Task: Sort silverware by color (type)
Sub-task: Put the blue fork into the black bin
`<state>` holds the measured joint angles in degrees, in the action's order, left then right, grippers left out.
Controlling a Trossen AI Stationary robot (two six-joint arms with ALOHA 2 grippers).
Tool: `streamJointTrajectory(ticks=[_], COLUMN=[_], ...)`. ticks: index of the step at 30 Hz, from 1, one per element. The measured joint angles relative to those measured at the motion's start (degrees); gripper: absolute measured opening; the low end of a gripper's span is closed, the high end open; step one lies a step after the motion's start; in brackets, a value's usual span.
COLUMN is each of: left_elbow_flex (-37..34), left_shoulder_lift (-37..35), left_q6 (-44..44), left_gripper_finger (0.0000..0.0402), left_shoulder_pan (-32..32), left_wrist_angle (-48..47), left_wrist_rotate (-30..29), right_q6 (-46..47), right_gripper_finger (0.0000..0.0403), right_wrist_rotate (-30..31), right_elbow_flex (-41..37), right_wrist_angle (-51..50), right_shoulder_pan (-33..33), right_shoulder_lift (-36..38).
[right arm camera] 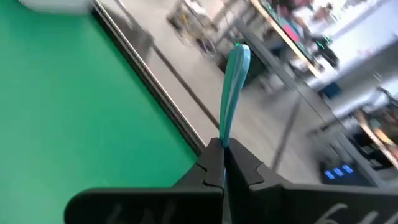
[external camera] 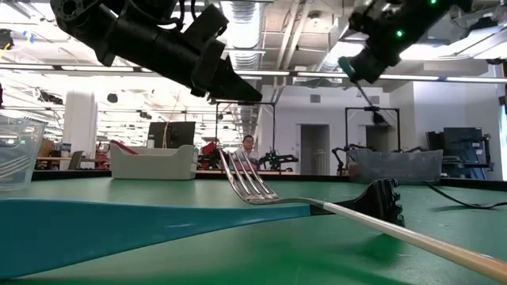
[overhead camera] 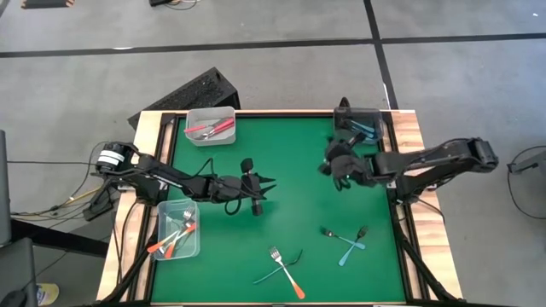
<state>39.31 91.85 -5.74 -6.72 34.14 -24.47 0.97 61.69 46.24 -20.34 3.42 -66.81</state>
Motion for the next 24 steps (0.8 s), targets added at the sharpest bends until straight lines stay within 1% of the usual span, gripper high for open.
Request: streamJointTrajectory(ticks=[2, 6, 11, 13, 14, 16, 19, 24], left_elbow_flex=[0.0, 0.0, 0.0, 0.0, 0.0, 0.0, 0.0, 0.0], left_shoulder_lift=[0.0, 0.0, 0.0, 0.0, 0.0, 0.0, 0.0, 0.0], left_q6=[-0.1, -0.1, -0.2, -0.2, -0.1, 0.0, 0.0, 0.7], left_gripper_finger=[0.0066, 0.0066, 0.0066, 0.0066, 0.0066, 0.0066, 0.0066, 0.0066], left_shoulder_pan=[0.0, 0.1, 0.1, 0.1, 0.1, 0.1, 0.3, 0.5], left_wrist_angle=[-0.7, -0.8, -1.3, -2.2, -2.6, -3.4, -4.0, -3.9], left_wrist_rotate=[-0.3, -0.3, -0.3, -0.3, -0.3, -0.4, -0.2, -0.1], right_q6=[0.4, -0.1, -4.3, -4.4, -4.4, -3.1, -3.3, -6.8], right_gripper_finger=[0.0013, 0.0013, 0.0013, 0.0016, 0.0019, 0.0033, 0.0069, 0.0139], right_wrist_rotate=[0.0, 0.1, -0.3, -1.7, -3.5, -6.8, -10.4, -10.8], right_elbow_flex=[0.0, 0.0, -0.9, -1.6, -2.2, -3.0, -3.3, -3.4], right_wrist_angle=[-4.2, -7.7, -7.3, -7.0, -6.8, -7.5, -6.6, -4.7], right_shoulder_pan=[-3.2, -10.5, -19.0, -21.8, -23.4, -26.2, -29.4, -32.2], right_shoulder_lift=[1.3, 1.9, 0.6, -0.1, -0.3, -0.8, -1.6, -1.8])
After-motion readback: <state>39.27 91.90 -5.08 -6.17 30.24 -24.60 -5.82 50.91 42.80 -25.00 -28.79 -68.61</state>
